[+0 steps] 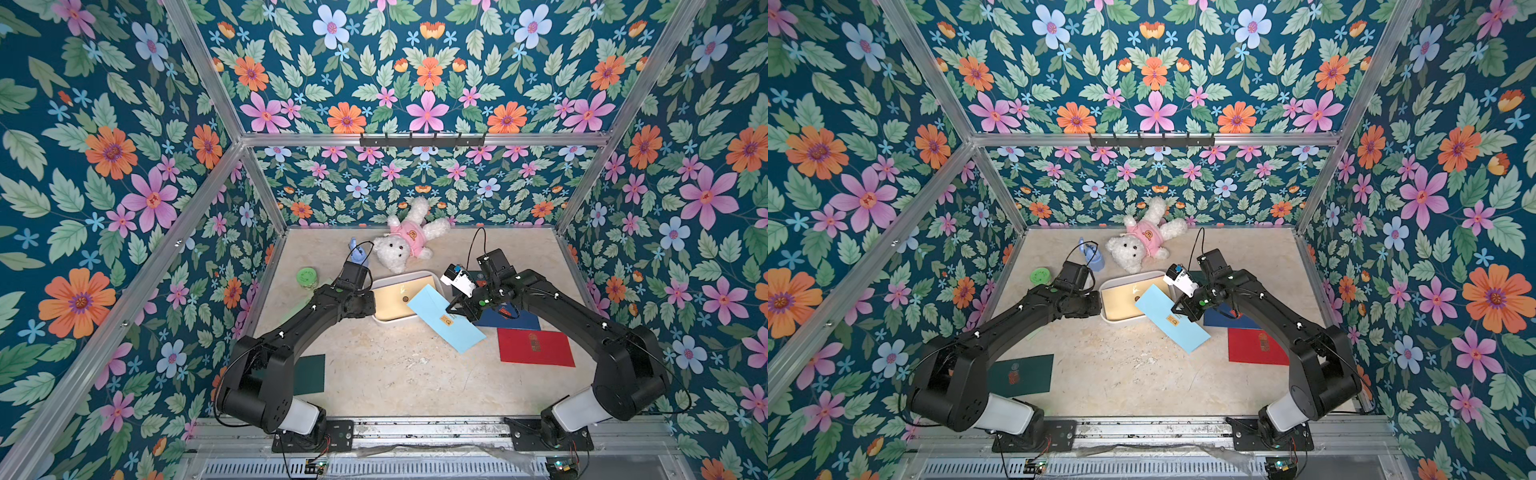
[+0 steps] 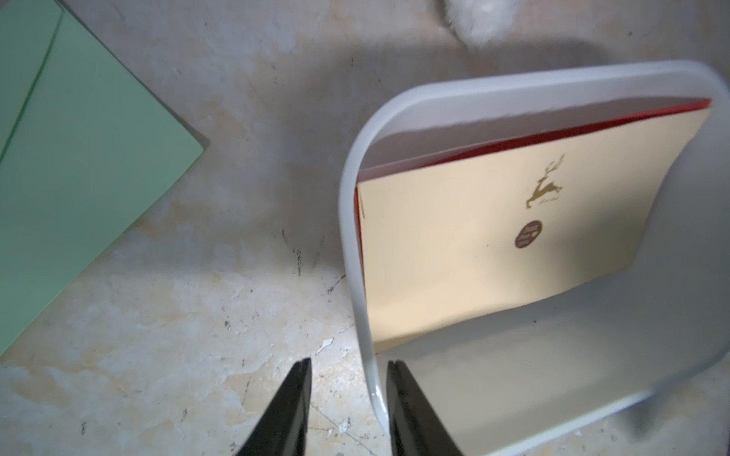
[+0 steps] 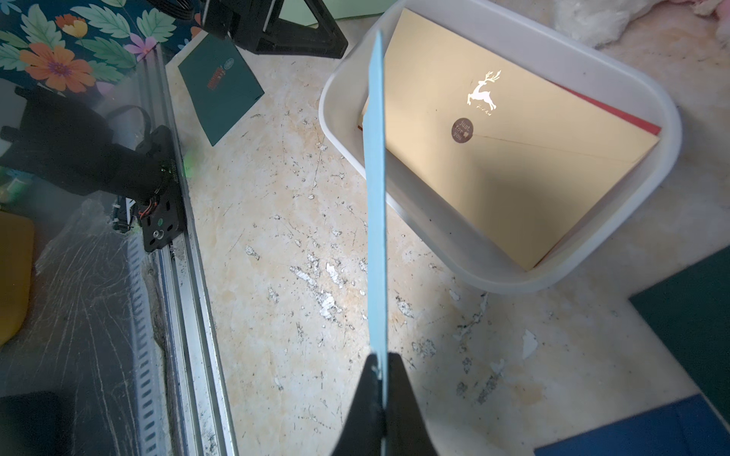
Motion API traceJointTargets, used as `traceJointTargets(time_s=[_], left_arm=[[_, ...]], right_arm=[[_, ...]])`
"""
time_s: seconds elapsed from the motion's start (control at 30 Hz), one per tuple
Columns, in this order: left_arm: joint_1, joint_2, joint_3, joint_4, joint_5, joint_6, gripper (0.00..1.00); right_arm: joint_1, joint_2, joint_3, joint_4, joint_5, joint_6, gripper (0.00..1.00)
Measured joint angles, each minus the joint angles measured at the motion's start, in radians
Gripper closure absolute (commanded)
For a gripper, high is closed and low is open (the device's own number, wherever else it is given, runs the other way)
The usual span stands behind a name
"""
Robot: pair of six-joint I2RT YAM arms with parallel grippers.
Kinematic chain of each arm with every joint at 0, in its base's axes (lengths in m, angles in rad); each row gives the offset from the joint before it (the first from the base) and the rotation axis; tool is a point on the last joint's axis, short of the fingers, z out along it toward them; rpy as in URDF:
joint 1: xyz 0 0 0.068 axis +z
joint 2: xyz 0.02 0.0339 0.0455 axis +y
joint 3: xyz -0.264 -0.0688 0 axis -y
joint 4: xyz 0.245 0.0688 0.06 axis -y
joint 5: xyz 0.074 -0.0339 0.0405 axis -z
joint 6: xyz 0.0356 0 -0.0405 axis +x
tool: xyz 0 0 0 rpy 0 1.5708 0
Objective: Put the sealed envelopes into the storage box
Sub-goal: Pick up the storage box at the center of the board.
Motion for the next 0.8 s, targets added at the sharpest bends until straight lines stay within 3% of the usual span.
traceJointTargets(time_s=[0.4, 0.67, 0.8], left_arm=[[0.001, 0.053, -0.022, 0.038, 0.006, -0.028, 0.64], [0.001, 0.090, -0.026, 0.081, 0.032, -0.031, 0.91], [0.001, 0.093, -0.010, 0.060, 0.047, 0.010, 0.97]], right_arm=[[0.002, 0.007, 0.030, -0.008, 0.014, 0.003, 0.98], [0.004, 0.041, 0.097, -0.042, 0.018, -0.001, 0.98], [0.013, 0.084, 0.168, -0.088, 0.025, -0.019, 0.98]])
